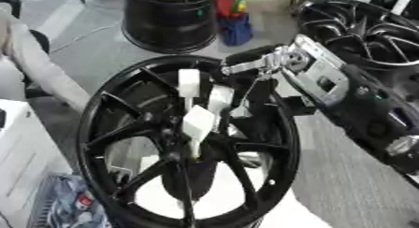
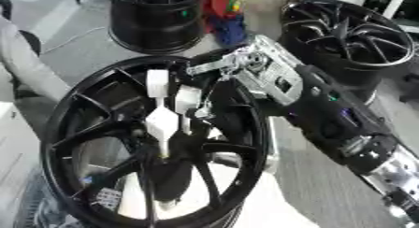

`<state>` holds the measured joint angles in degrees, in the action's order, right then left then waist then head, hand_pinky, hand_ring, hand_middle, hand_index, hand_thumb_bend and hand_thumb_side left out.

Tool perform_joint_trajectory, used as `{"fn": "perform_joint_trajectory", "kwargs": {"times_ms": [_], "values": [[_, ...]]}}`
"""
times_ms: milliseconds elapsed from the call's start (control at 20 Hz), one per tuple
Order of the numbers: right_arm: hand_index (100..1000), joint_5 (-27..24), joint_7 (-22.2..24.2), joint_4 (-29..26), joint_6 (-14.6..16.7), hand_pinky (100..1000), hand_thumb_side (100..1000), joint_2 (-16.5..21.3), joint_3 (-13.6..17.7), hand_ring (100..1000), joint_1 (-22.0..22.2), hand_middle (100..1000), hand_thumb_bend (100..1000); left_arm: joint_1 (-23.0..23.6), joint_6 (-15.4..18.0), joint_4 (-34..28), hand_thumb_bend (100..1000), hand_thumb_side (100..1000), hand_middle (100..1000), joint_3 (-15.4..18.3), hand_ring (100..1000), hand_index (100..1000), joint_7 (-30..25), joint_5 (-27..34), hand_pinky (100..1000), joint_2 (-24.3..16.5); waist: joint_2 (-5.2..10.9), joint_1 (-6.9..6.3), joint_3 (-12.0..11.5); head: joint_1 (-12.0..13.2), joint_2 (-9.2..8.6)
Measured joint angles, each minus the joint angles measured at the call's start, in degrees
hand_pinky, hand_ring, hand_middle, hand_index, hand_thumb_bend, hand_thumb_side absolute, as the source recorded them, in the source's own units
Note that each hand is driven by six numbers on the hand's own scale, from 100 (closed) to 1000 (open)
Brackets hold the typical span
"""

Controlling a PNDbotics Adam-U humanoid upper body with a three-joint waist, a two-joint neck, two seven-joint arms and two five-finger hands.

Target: Pull the pin out of the wheel hub.

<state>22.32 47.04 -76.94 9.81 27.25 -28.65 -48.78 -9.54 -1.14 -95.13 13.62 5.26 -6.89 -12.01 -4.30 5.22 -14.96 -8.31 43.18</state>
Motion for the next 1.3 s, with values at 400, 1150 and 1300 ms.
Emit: {"fn": "perform_joint_trajectory", "kwargs": {"times_ms": [400, 1150, 1300], "values": [[776, 0.15, -1.25, 0.21, -0.21, 517, 160, -0.41, -0.2, 526, 0.24, 640, 110, 0.0, 0.0, 0.0, 516, 244, 628, 0.0, 589, 744, 0.0, 0.0, 576, 0.0, 0.0, 0.06, -0.21, 0.0, 0.0], [781, -0.79, -2.81, -6.43, -2.36, 488, 151, 2.76, 1.65, 504, -1.88, 638, 109, 0.0, -0.02, 0.04, 519, 241, 627, 0.0, 589, 743, 0.02, -0.02, 577, -0.01, 0.61, 0.8, 0.2, 0.08, -0.02], [782, -1.34, -3.12, -8.99, -2.96, 485, 145, 4.9, 2.57, 501, -1.89, 634, 114, 0.02, -0.11, 0.11, 520, 241, 627, 0.04, 589, 743, 0.12, -0.07, 578, -0.05, 0.91, 1.17, 0.84, 0.48, -0.16]]}}
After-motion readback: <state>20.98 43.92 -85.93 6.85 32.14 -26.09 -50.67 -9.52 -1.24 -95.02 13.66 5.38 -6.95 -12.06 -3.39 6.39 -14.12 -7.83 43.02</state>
